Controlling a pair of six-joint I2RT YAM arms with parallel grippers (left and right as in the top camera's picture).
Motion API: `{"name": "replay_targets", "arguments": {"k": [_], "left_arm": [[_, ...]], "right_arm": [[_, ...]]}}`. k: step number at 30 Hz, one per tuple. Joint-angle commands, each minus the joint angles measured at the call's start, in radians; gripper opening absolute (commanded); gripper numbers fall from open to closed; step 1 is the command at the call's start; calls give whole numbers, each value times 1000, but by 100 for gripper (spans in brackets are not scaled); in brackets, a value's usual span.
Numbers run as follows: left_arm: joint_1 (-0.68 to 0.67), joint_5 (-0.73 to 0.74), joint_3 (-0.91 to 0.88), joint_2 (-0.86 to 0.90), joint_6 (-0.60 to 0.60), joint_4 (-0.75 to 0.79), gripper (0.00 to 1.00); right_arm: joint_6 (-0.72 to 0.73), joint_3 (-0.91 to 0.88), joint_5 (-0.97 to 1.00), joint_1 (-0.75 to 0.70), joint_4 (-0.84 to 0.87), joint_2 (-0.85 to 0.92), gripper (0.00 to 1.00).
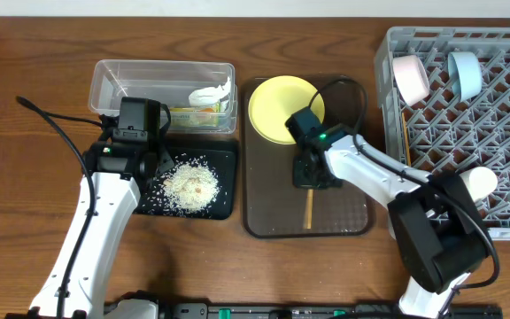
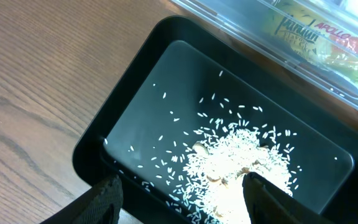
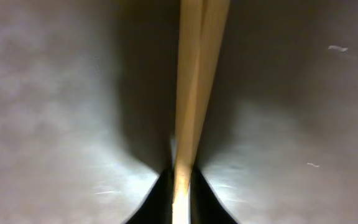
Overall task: Sort waste into correct bins and load items into the dishwasher rack
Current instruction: 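Place the second chopstick into the dish rack with the right gripper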
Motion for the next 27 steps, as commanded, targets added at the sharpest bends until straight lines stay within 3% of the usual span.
{"name": "replay_targets", "arguments": {"k": [1, 13, 20, 25, 26, 27], "left_arm": [[5, -5, 4, 7, -16, -3, 65], [5, -5, 4, 7, -16, -2, 65], [5, -5, 4, 7, -16, -2, 65], [5, -5, 4, 7, -16, -2, 65], [5, -5, 4, 7, -16, -2, 65], [5, -5, 4, 7, -16, -2, 65]], "right_arm": [[29, -12, 84, -69, -31, -64, 1], [-444, 3, 47, -385, -43, -414, 1], [-649, 2, -5, -536, -84, -394, 1], [-650, 2, -5, -569, -90, -331, 2], [-650, 2, -8, -568, -89, -325, 6], [-650, 2, -15, -567, -89, -321, 22]]}}
